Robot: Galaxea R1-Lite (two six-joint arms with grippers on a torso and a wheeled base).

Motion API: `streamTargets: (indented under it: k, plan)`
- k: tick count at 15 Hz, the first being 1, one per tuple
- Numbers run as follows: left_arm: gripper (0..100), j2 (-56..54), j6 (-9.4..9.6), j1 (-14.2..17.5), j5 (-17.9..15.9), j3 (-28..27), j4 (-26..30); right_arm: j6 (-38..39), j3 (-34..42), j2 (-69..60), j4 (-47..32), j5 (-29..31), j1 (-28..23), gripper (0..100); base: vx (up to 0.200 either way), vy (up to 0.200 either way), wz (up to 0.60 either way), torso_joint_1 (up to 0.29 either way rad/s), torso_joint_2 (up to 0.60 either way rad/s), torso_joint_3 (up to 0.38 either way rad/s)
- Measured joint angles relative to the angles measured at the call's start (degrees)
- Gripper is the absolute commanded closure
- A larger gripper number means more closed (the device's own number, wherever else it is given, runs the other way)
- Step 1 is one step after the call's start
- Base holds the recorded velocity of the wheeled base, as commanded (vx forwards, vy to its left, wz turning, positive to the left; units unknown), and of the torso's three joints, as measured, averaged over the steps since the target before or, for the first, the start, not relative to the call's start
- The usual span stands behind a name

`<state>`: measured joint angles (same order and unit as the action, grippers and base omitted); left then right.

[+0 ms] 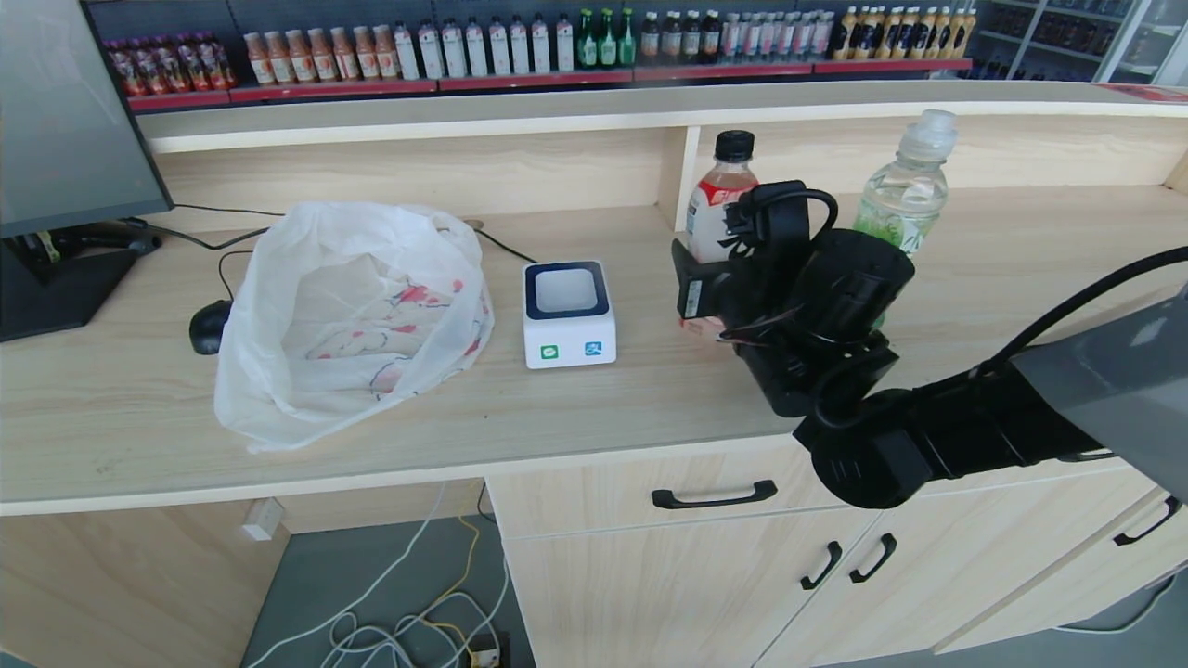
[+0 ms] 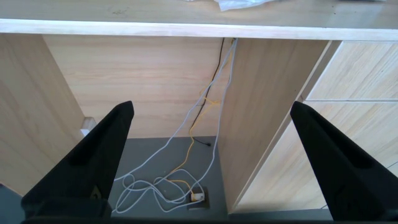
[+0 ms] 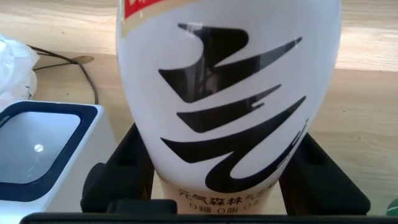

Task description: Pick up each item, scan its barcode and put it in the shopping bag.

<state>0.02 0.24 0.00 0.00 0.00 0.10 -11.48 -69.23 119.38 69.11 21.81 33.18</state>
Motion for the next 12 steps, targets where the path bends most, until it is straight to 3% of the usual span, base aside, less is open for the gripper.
streamTargets:
  k: [6, 12]
  plan:
    - [0, 0.00, 0.00, 0.00, 0.00, 0.00, 0.00, 0.02, 8.73, -8.66, 0.11, 0.28, 2.80, 100, 0.000, 0.000, 0.00, 0.000, 0.00, 0.000]
    - [0, 0.00, 0.02, 0.00, 0.00, 0.00, 0.00, 0.10, 24.80, -22.06, 0.05, 0.38, 3.67, 100, 0.000, 0.000, 0.00, 0.000, 0.00, 0.000]
